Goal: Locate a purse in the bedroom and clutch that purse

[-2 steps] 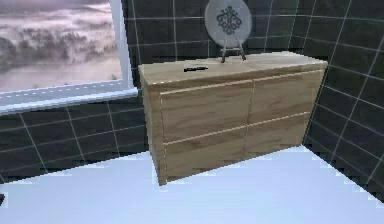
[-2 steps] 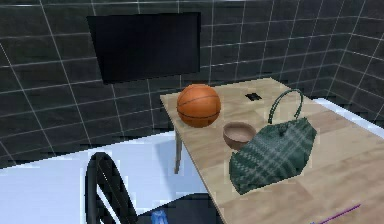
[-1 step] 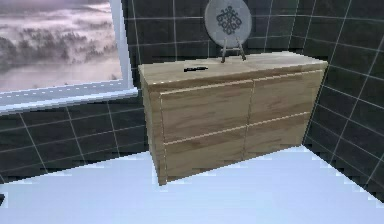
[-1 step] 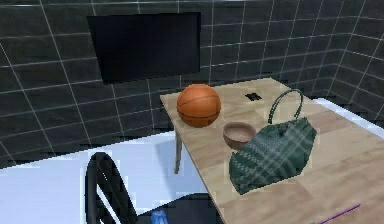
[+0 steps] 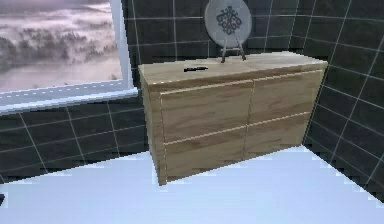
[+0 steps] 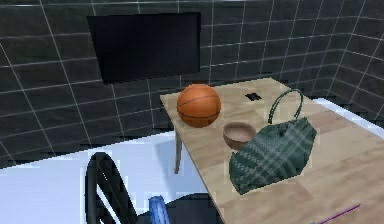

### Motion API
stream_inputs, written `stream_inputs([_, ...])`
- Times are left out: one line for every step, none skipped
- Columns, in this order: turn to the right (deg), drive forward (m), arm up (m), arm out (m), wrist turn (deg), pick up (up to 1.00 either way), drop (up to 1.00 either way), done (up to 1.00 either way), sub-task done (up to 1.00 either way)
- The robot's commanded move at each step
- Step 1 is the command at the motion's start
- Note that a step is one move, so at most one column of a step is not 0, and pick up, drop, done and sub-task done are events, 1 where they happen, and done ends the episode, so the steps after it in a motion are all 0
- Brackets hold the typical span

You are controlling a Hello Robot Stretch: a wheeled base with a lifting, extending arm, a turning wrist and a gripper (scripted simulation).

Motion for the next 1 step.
stream_inputs([0.0,0.0,0.0,0.0,0.0,0.0,0.0,1.0,0.0])
